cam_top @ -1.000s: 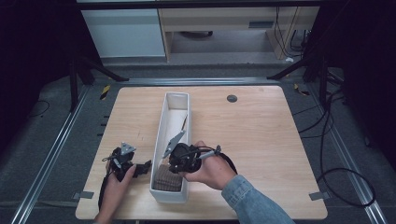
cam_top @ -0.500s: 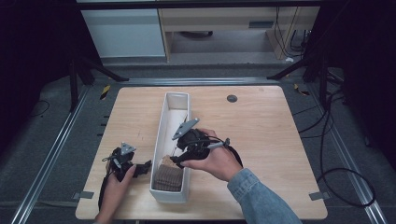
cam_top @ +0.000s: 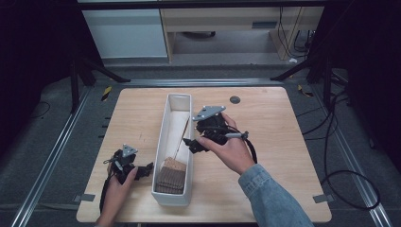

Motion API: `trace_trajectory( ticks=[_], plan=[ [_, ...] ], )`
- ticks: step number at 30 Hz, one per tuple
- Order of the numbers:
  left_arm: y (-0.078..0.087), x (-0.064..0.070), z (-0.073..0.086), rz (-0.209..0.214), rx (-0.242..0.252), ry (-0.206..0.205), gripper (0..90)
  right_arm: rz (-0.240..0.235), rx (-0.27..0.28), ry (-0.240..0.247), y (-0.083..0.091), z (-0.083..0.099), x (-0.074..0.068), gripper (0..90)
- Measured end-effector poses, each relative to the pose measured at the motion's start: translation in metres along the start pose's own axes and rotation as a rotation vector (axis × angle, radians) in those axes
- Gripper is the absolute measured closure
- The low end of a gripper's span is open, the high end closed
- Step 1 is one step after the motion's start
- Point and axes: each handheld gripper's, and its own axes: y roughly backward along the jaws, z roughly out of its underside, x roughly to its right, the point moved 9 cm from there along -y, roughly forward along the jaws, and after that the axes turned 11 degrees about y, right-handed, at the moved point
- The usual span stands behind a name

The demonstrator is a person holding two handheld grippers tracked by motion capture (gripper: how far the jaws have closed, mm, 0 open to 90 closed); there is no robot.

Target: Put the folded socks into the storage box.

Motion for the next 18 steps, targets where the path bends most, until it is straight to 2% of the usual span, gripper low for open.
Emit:
trace_trajectory(
  ticks=[1, 3, 5, 6, 9, 18],
  plan=[
    [0.0, 0.0, 0.0, 0.0, 0.0, 0.0, 0.0, 0.029, -0.002, -0.021, 0.003, 0.004, 0.01, 7.1],
    [0.0, 0.0, 0.0, 0.0, 0.0, 0.0, 0.0, 0.047, -0.005, -0.04, 0.006, 0.008, 0.018, 7.5],
    [0.0, 0.0, 0.0, 0.0, -0.002, -0.003, 0.0, 0.051, -0.004, -0.044, 0.007, 0.009, 0.021, 7.4],
    [0.0, 0.0, 0.0, 0.0, -0.001, -0.001, 0.0, 0.079, -0.002, -0.052, 0.01, 0.014, 0.029, 7.4],
    [0.0, 0.0, 0.0, 0.0, -0.001, -0.001, 0.0, 0.112, 0.004, -0.081, 0.016, 0.02, 0.04, 7.2],
    [0.0, 0.0, 0.0, 0.0, -0.002, -0.002, 0.0, 0.172, 0.015, -0.136, 0.024, 0.036, 0.059, 6.0]
  ],
)
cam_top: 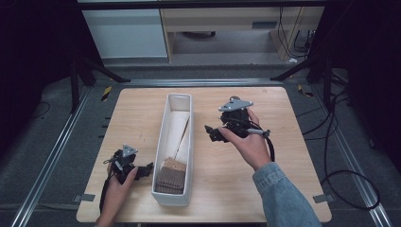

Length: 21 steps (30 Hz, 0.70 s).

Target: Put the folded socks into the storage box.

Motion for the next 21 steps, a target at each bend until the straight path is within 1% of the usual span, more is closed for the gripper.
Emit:
trace_trajectory(
  ticks=[2, 4, 5, 7, 9, 10, 12, 13, 14, 17, 20, 21],
  plan=[
    [0.0, 0.0, 0.0, 0.0, 0.0, 0.001, 0.0, 0.016, -0.008, -0.012, 0.0, 0.008, 0.006, 6.0],
    [0.0, 0.0, 0.0, 0.0, 0.001, 0.0, 0.0, 0.021, -0.011, -0.014, 0.0, 0.01, 0.008, 6.0],
    [0.0, 0.0, 0.0, 0.0, 0.001, 0.001, 0.0, 0.027, -0.017, -0.033, 0.0, 0.017, 0.013, 6.0],
    [0.0, 0.0, 0.0, 0.0, 0.001, 0.001, 0.0, 0.03, -0.017, -0.034, 0.001, 0.02, 0.014, 6.1],
    [0.0, 0.0, 0.0, 0.0, 0.001, 0.0, 0.0, 0.037, -0.021, -0.049, 0.002, 0.026, 0.018, 6.1],
    [0.0, 0.0, 0.0, 0.0, 0.001, 0.0, 0.0, 0.051, -0.027, -0.065, 0.002, 0.033, 0.022, 6.2],
    [0.0, 0.0, 0.0, 0.0, 0.001, 0.0, 0.0, 0.069, -0.038, -0.067, 0.003, 0.039, 0.026, 6.2],
    [0.0, 0.0, 0.0, 0.0, 0.001, 0.0, 0.0, 0.069, -0.038, -0.067, 0.003, 0.039, 0.026, 6.2],
    [0.0, 0.0, 0.0, 0.0, 0.001, 0.0, 0.0, 0.082, -0.042, -0.082, 0.003, 0.047, 0.031, 6.8],
    [0.0, 0.0, 0.0, 0.0, 0.001, 0.001, 0.0, 0.096, -0.06, -0.097, 0.003, 0.059, 0.036, 7.3],
    [0.0, 0.0, 0.0, 0.0, 0.0, 0.0, 0.0, 0.106, -0.075, -0.123, 0.001, 0.073, 0.04, 7.7],
    [0.0, 0.0, 0.0, 0.0, 0.0, 0.0, 0.0, 0.106, -0.075, -0.123, 0.001, 0.073, 0.04, 7.7]
  ],
)
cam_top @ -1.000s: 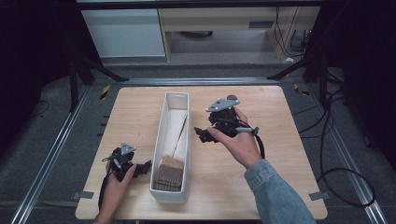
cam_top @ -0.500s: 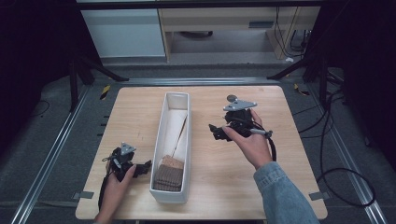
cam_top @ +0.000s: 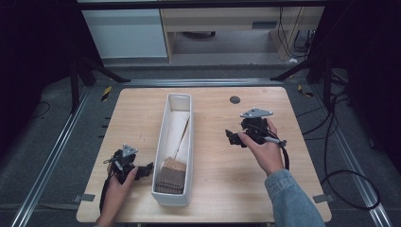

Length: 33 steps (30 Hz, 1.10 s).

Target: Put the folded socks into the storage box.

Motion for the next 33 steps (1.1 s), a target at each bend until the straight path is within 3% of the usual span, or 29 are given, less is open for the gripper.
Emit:
trace_trajectory(
  ticks=[9, 17, 22, 33],
  plan=[
    [0.0, 0.0, 0.0, 0.0, 0.0, 0.0, 0.0, 0.009, -0.046, -0.049, -0.008, 0.043, 0.006, 9.1],
    [0.0, 0.0, 0.0, 0.0, 0.0, 0.0, 0.0, 0.0, -0.102, -0.062, -0.017, 0.077, -0.001, 9.3],
    [0.0, 0.0, 0.0, 0.0, 0.0, 0.0, 0.0, 0.0, -0.111, -0.08, -0.022, 0.087, -0.002, 9.5],
    [0.0, 0.0, 0.0, 0.0, 0.0, 0.0, 0.0, 0.024, -0.138, -0.138, -0.029, 0.113, 0.011, 9.8]
  ],
)
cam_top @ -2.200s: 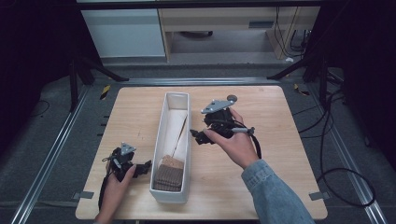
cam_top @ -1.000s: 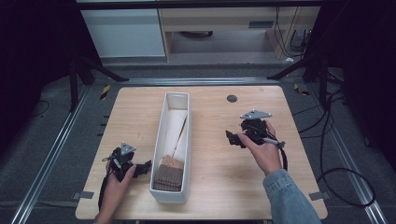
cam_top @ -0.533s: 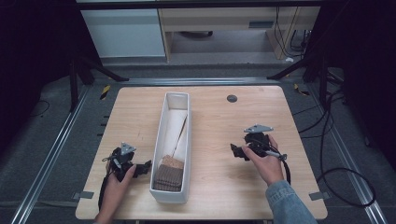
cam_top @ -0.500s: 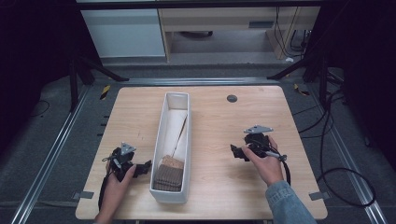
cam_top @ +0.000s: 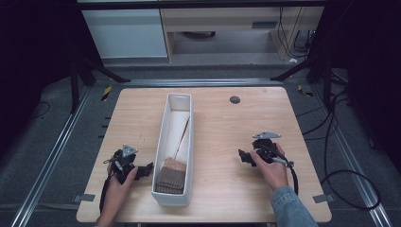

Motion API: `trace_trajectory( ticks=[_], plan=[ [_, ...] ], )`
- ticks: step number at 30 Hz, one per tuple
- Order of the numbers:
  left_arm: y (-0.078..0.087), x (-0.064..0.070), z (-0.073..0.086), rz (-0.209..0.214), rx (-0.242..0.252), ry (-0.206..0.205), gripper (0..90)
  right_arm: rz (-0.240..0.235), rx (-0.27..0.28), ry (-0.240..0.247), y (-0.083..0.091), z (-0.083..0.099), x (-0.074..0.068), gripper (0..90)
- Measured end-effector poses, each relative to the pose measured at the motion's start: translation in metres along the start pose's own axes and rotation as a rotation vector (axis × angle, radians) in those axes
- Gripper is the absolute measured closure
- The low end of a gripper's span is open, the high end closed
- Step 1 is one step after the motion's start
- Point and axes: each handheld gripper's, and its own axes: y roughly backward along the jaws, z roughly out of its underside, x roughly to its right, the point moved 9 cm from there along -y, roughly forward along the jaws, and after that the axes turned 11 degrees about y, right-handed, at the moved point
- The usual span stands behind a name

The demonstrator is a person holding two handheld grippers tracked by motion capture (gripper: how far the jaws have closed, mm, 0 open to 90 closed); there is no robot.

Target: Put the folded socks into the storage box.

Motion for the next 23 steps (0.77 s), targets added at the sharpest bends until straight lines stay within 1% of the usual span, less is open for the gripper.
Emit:
trace_trajectory(
  ticks=[1, 3, 4, 6, 11, 12, 15, 18, 19, 23],
  plan=[
    [0.0, 0.0, 0.0, 0.0, 0.0, 0.0, 0.0, 0.0, 0.0, 0.0, 0.0, 0.0, 0.0, 9.8],
    [0.0, 0.0, 0.0, 0.0, 0.0, 0.0, 0.0, 0.0, -0.01, -0.015, -0.002, 0.005, 0.001, 9.6],
    [0.0, 0.0, 0.0, 0.0, 0.0, 0.0, 0.0, 0.01, -0.018, -0.016, -0.004, 0.008, 0.003, 9.2],
    [0.0, 0.0, 0.0, 0.0, 0.0, 0.0, 0.0, 0.013, -0.022, -0.022, -0.005, 0.009, 0.004, 8.9],
    [0.0, 0.0, 0.0, 0.0, 0.0, 0.0, 0.0, 0.035, -0.024, -0.02, -0.008, 0.01, 0.006, 8.3],
    [0.0, 0.0, 0.0, 0.0, 0.0, 0.0, 0.0, 0.028, -0.025, -0.018, -0.009, 0.012, 0.005, 8.3],
    [0.0, 0.0, 0.0, 0.0, 0.0, 0.0, 0.0, 0.033, -0.035, -0.019, -0.011, 0.015, 0.005, 8.2],
    [0.0, 0.0, 0.0, 0.0, 0.0, 0.0, 0.0, 0.056, -0.021, -0.008, -0.013, 0.019, 0.006, 7.5],
    [0.0, 0.0, 0.0, 0.0, 0.0, 0.0, 0.0, 0.066, -0.018, 0.002, -0.013, 0.02, 0.005, 5.7],
    [0.0, 0.0, 0.0, 0.0, 0.0, 0.0, 0.0, 0.066, -0.014, -0.003, -0.014, 0.02, 0.004, 3.8]
  ],
)
